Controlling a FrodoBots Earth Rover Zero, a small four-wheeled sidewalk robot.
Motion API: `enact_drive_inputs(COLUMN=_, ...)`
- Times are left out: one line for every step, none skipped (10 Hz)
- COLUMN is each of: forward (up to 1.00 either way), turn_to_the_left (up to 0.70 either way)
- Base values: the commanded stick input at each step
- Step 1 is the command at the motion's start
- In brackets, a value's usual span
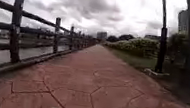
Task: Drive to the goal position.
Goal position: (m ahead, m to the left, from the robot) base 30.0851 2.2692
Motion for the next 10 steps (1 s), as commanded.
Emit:
enact_drive_inputs(forward=0.7, turn_to_the_left=0.0)
enact_drive_inputs(forward=0.7, turn_to_the_left=0.0)
enact_drive_inputs(forward=0.7, turn_to_the_left=0.0)
enact_drive_inputs(forward=0.7, turn_to_the_left=0.0)
enact_drive_inputs(forward=0.7, turn_to_the_left=0.0)
enact_drive_inputs(forward=0.7, turn_to_the_left=0.0)
enact_drive_inputs(forward=0.7, turn_to_the_left=0.0)
enact_drive_inputs(forward=0.7, turn_to_the_left=0.0)
enact_drive_inputs(forward=0.7, turn_to_the_left=0.0)
enact_drive_inputs(forward=0.7, turn_to_the_left=0.0)
